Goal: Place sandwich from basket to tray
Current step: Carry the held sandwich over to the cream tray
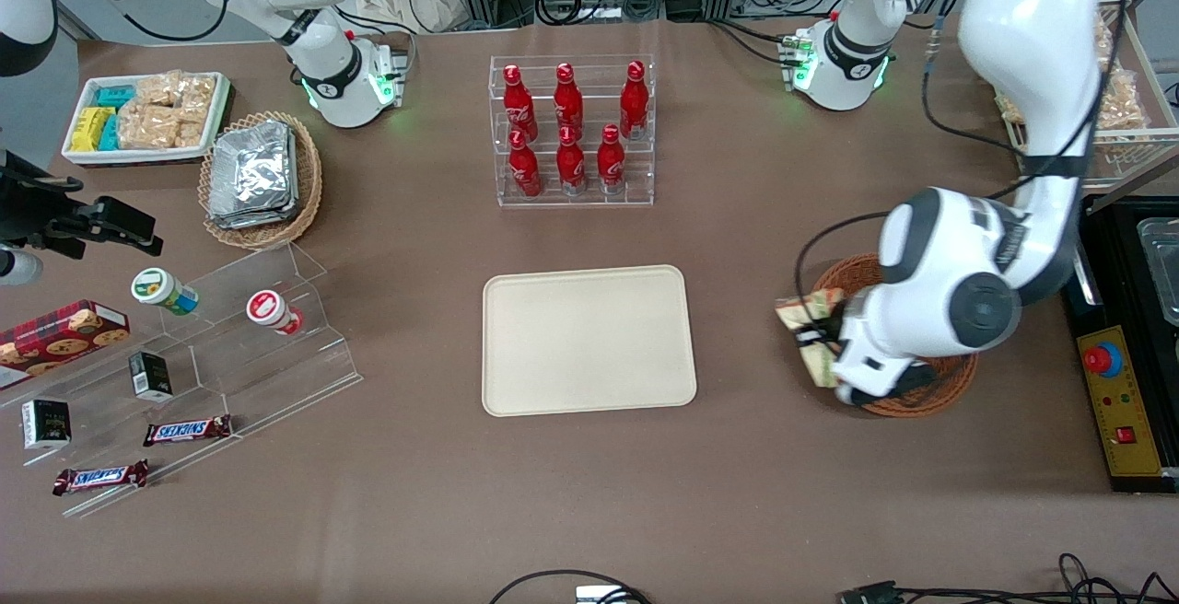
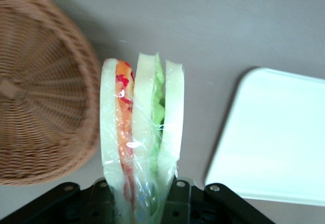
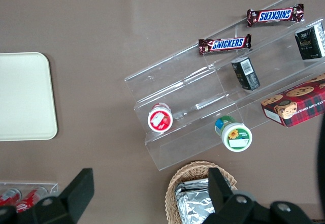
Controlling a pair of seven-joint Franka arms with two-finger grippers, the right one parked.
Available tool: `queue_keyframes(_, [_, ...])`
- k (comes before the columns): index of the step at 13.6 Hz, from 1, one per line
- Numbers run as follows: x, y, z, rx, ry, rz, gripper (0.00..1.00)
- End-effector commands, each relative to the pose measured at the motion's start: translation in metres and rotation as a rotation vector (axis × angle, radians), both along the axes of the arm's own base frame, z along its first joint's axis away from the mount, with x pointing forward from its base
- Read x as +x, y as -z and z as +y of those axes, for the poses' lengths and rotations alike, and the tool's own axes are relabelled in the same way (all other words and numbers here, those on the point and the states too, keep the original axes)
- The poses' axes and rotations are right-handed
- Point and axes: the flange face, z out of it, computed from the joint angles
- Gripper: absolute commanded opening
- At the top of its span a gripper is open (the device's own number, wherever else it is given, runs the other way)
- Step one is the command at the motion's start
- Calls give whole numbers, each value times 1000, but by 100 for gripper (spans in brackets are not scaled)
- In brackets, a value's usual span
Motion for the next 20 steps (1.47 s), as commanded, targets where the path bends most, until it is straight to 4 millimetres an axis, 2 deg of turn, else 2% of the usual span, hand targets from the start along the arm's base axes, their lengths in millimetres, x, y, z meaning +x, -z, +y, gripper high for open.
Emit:
queue_keyframes(1, [6, 14, -61, -8, 96, -26, 27])
queue_keyframes(5, [-4, 47, -125, -44, 161, -113, 27])
queue_keyframes(6, [-6, 58, -132, -36, 175, -120, 28])
queue_keyframes(10, [-25, 81, -171, -44, 233, -135, 28])
queue_keyframes(12, [-29, 94, -174, -31, 246, -121, 30])
queue_keyframes(14, [-35, 104, -179, -26, 257, -107, 41])
queue_keyframes(15, [-35, 105, -179, -25, 257, -105, 50])
queue_keyframes(16, [-35, 105, -179, -25, 256, -105, 55])
queue_keyframes(18, [-35, 105, -179, -23, 247, -104, 85])
queue_keyframes(20, [-34, 103, -178, -23, 241, -107, 88])
